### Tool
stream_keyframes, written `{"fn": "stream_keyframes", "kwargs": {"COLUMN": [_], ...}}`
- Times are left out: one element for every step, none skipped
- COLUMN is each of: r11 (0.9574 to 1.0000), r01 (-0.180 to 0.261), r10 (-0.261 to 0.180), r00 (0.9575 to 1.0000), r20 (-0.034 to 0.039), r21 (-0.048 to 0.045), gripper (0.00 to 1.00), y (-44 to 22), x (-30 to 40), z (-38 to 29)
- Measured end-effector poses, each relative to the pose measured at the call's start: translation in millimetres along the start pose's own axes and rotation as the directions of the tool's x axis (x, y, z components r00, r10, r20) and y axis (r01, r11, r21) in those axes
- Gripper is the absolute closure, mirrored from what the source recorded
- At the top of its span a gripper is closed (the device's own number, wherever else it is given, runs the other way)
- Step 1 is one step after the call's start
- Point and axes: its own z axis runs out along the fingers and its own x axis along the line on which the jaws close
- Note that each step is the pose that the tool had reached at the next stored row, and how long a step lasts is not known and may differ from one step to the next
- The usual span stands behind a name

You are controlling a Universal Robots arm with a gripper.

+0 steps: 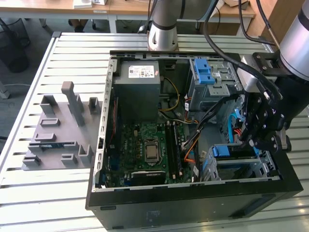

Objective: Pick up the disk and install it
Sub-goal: 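Insert the first disk wire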

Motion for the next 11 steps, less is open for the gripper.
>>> {"fn": "stream_keyframes", "kwargs": {"r11": [1.0000,1.0000,1.0000,1.0000,1.0000,1.0000,1.0000,1.0000,1.0000,1.0000,1.0000], "r01": [0.000,0.000,0.000,0.000,0.000,0.000,0.000,0.000,0.000,0.000,0.000], "r10": [0.000,0.000,0.000,0.000,0.000,0.000,0.000,0.000,0.000,0.000,0.000], "r00": [1.0000,1.0000,1.0000,1.0000,1.0000,1.0000,1.0000,1.0000,1.0000,1.0000,1.0000], "r20": [0.0001,0.0001,0.0002,0.0003,0.0004,0.0004,0.0003,0.0001,0.0001,0.0001,0.0001], "r21": [0.0000,0.0000,0.0000,0.0000,0.0000,0.0000,0.0000,0.0000,-0.0001,0.0000,0.0000], "gripper": [0.76,0.76,0.76,0.76,0.78,0.84,0.84,0.89,0.89,0.89,0.89], "y": [0.0,0.0,0.0,0.0,0.0,0.0,0.0,0.1,0.0,0.0,0.0], "x": [0.0,0.0,0.0,0.0,0.0,0.0,-0.1,0.0,0.0,0.0,0.0], "z": [-1.1,-2.1,-2.7,-3.1,-3.2,-3.3,-3.4,-3.5,-3.5,-3.5,-3.5]}}
